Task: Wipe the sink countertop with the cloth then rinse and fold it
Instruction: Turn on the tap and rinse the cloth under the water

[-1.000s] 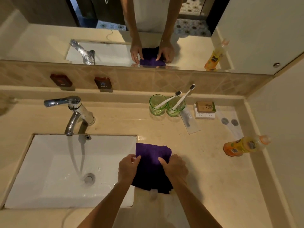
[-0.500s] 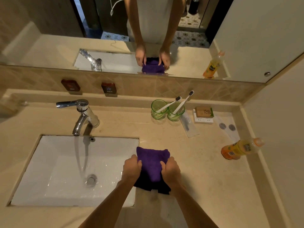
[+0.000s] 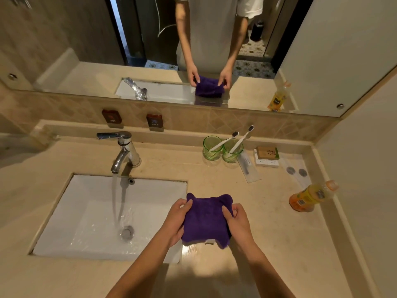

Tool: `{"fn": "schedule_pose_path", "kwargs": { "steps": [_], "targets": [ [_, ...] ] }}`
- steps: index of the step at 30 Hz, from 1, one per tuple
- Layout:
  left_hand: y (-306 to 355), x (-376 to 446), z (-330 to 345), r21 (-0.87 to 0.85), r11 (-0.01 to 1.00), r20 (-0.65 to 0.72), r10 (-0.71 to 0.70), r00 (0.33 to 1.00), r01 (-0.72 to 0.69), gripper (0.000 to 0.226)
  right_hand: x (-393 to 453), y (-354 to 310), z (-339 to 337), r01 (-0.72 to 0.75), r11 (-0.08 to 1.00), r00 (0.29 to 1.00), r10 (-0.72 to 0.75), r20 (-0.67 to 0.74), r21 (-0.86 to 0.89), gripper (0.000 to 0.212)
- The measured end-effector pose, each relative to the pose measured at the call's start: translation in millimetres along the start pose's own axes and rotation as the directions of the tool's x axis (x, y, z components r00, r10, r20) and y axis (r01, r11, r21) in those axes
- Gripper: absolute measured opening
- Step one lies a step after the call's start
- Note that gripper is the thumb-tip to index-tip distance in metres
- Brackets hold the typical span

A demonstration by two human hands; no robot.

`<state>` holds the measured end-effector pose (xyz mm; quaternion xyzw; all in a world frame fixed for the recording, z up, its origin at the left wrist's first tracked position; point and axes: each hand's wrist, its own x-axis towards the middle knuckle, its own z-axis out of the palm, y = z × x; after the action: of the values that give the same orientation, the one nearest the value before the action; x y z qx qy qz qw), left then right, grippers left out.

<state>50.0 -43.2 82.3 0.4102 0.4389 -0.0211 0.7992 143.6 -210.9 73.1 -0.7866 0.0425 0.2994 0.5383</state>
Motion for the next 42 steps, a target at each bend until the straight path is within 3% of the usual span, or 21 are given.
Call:
{"fn": "schedule_pose_path", "kwargs": {
  "steps": [4, 7, 9, 11, 15, 19, 21, 25, 28, 31, 34, 38, 41, 42],
  "targets": [
    [9.1, -19.8, -1.8, -0.168, 0.985, 0.126, -0.004, 0.992, 0.025, 0.019, -14.0, -12.9, -10.0, -0.033, 0.972, 0.999, 0.022, 0.048, 0.233, 0.023],
    [14.0, -32.5, -5.5, -0.279, 0.959, 0.220, 0.009, 0.975, 0.054, 0.017, -20.0, -18.7, -17.6, -0.178, 0.849, 0.981, 0.113, 0.157, 0.498, 0.040],
    [15.7, -40.8, -8.1, -0.324, 0.944, 0.266, 0.032, 0.964, 0.058, 0.014, -22.8, -21.7, -21.6, -0.305, 0.761, 0.943, 0.159, 0.292, 0.572, 0.055],
    [15.4, -46.6, -10.8, -0.366, 0.929, 0.285, 0.054, 0.957, 0.057, 0.014, -25.4, -24.9, -23.1, -0.425, 0.691, 0.886, 0.187, 0.424, 0.585, 0.052],
    [17.1, -54.3, -21.2, -0.467, 0.883, 0.290, 0.098, 0.952, 0.051, 0.031, -26.4, -26.9, -13.8, -0.547, 0.626, 0.807, 0.217, 0.549, 0.556, 0.049],
    [23.5, -58.4, -44.2, -0.470, 0.881, 0.295, 0.100, 0.950, 0.054, 0.051, -28.5, -30.1, 11.6, -0.491, 0.685, 0.814, 0.141, 0.563, 0.539, 0.063],
    [27.2, -58.5, -58.9, -0.463, 0.884, 0.296, 0.087, 0.951, 0.063, 0.057, -29.3, -32.0, 28.5, -0.535, 0.666, 0.778, 0.148, 0.611, 0.520, 0.051],
    [37.5, -55.2, -97.2, -0.404, 0.915, 0.267, 0.113, 0.957, 0.004, 0.062, -35.4, -38.6, 80.8, -0.579, 0.691, 0.732, 0.206, 0.649, 0.433, 0.047],
    [49.9, -51.4, -138.4, -0.338, 0.941, 0.220, 0.113, 0.969, -0.033, 0.053, -41.6, -44.8, 127.7, -0.588, 0.723, 0.711, 0.249, 0.657, 0.362, 0.048],
    [64.3, -43.8, -183.6, -0.332, 0.943, 0.183, 0.098, 0.978, -0.033, 0.047, -44.1, -54.7, 170.5, -0.530, 0.800, 0.742, 0.277, 0.610, 0.281, 0.048],
    [80.2, -31.2, -226.4, -0.328, 0.945, 0.131, 0.064, 0.989, -0.018, 0.046, -43.0, -67.9, 215.2, -0.422, 0.894, 0.822, 0.306, 0.480, 0.153, 0.052],
    [92.5, -2.4, -271.2, -0.153, 0.988, 0.025, 0.004, 1.000, -0.001, 0.040, -34.9, -78.6, 265.2, -0.328, 0.942, 0.872, 0.330, 0.362, -0.069, 0.039],
    [96.9, 19.9, -287.8, -0.083, 0.997, 0.007, -0.002, 1.000, 0.002, 0.056, -25.1, -78.5, 292.8, -0.322, 0.947, 0.886, 0.301, 0.353, 0.001, 0.026],
    [98.7, 25.5, -290.6, -0.052, 0.999, 0.005, -0.004, 1.000, 0.004, 0.051, -23.1, -79.6, 301.7, -0.333, 0.943, 0.890, 0.304, 0.341, 0.028, 0.025]
  ]
}}
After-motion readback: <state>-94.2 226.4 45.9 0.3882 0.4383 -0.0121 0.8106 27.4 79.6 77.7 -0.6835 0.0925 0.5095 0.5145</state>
